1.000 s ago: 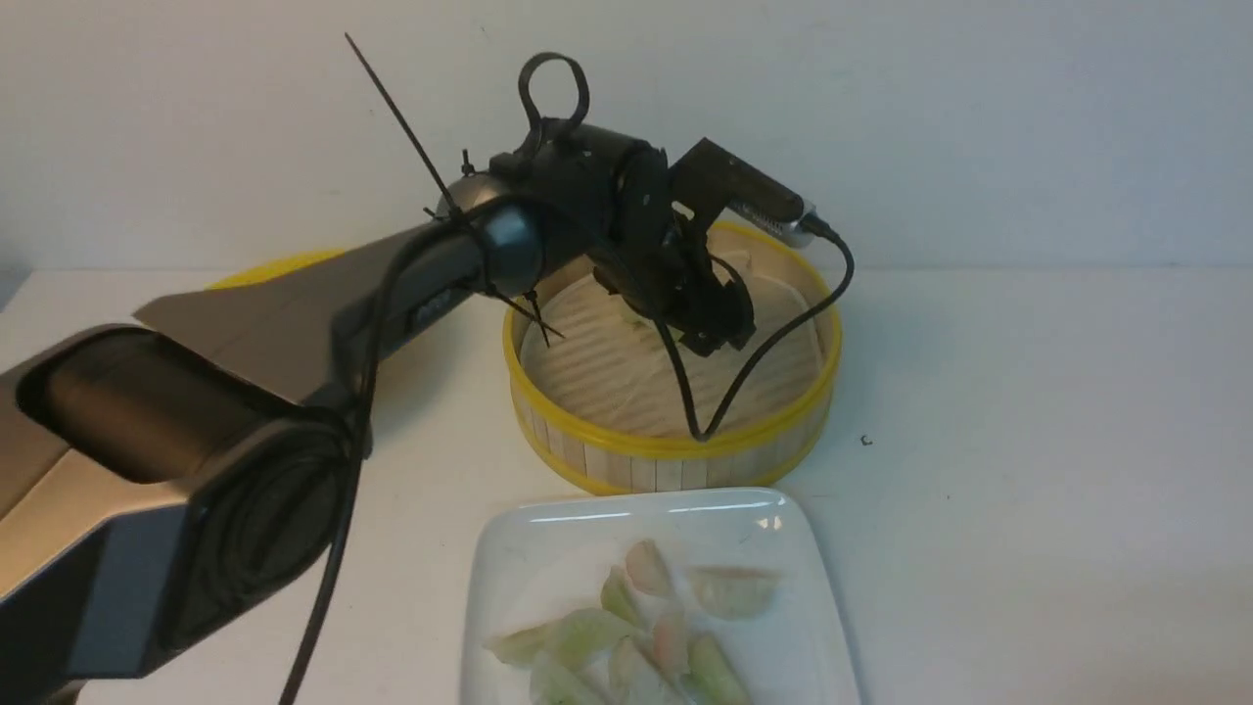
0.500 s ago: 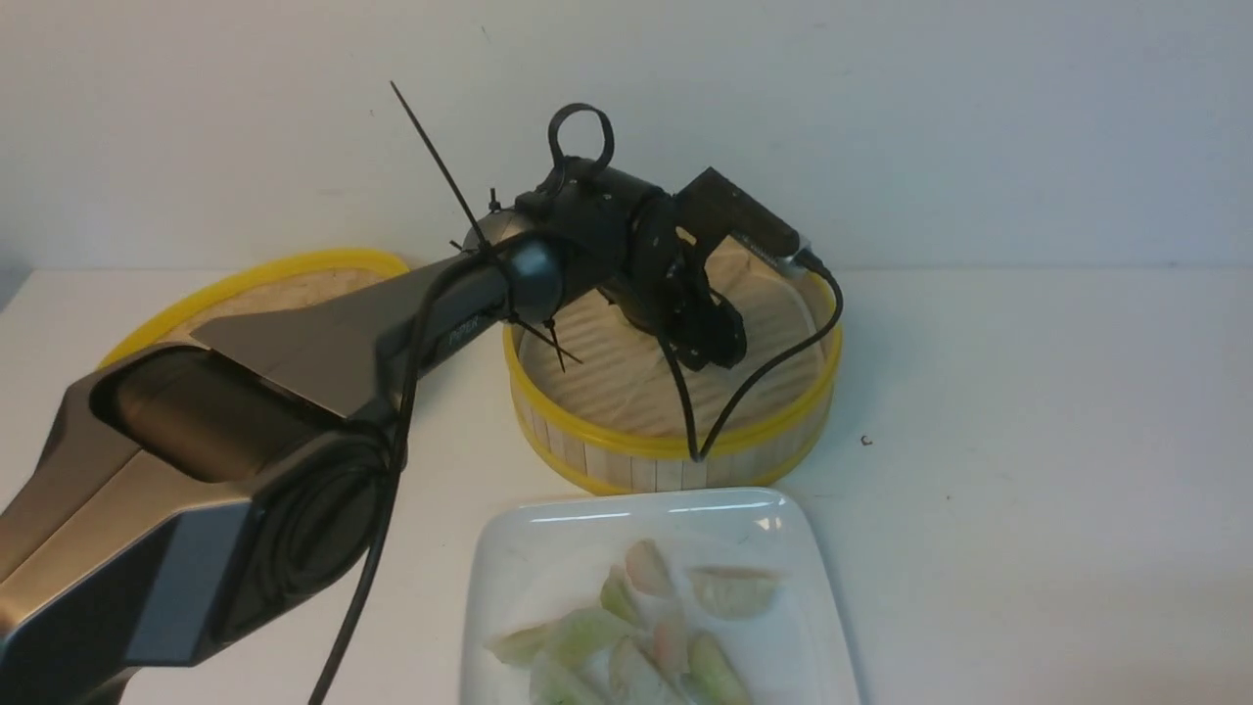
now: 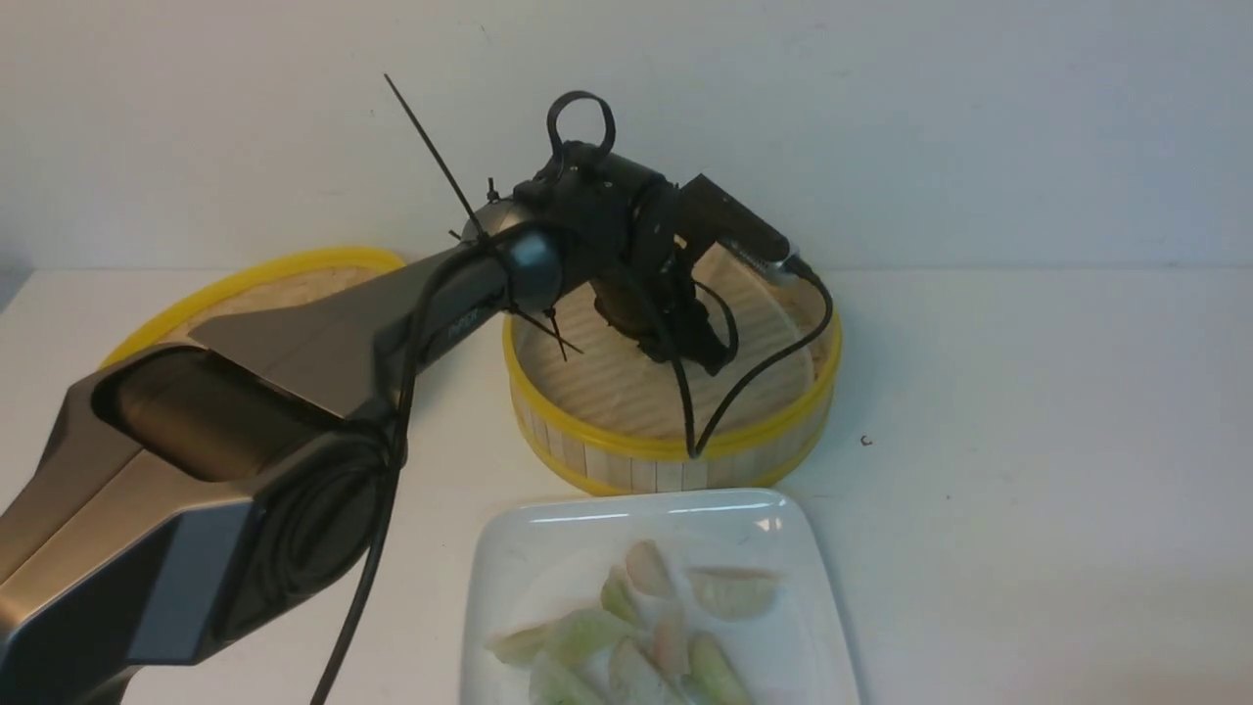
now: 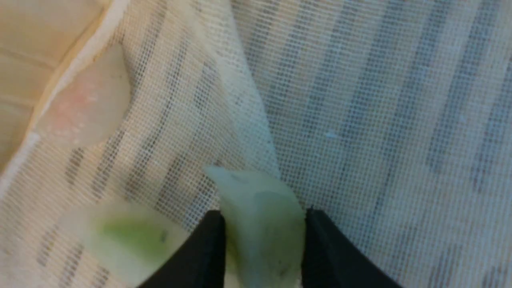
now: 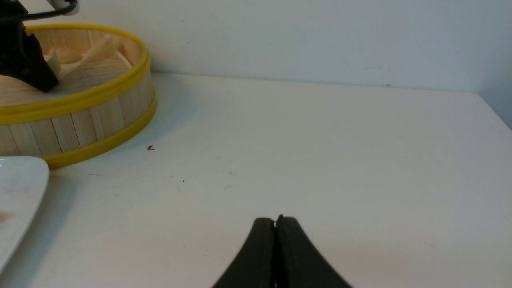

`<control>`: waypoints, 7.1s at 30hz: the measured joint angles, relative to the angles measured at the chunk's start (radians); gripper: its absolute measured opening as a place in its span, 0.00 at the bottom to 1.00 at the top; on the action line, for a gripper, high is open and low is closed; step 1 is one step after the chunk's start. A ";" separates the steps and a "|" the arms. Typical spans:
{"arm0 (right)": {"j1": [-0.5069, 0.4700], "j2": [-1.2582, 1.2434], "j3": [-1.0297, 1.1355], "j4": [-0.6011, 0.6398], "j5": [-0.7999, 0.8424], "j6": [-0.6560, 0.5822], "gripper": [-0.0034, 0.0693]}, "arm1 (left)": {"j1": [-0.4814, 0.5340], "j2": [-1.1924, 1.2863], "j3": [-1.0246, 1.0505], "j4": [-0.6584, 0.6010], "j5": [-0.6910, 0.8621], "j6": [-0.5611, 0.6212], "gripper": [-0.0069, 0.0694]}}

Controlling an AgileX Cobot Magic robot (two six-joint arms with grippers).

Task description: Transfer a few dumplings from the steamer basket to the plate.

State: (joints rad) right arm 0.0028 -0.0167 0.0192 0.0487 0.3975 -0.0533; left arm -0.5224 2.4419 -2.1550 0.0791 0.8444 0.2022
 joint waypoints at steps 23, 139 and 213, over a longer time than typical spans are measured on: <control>0.000 0.000 0.000 0.000 0.000 0.000 0.03 | 0.000 -0.222 -0.264 -0.134 0.405 -0.040 0.38; 0.000 0.000 0.000 0.000 0.000 0.000 0.03 | 0.452 -2.452 2.079 -0.165 -0.440 -0.156 0.08; 0.000 0.000 0.000 0.000 0.000 0.019 0.03 | 0.459 -2.452 2.181 -0.154 -0.458 -0.158 0.08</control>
State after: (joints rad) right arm 0.0028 -0.0167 0.0192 0.0487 0.3975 -0.0339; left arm -0.0635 -0.0104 0.0262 -0.0748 0.3863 0.0442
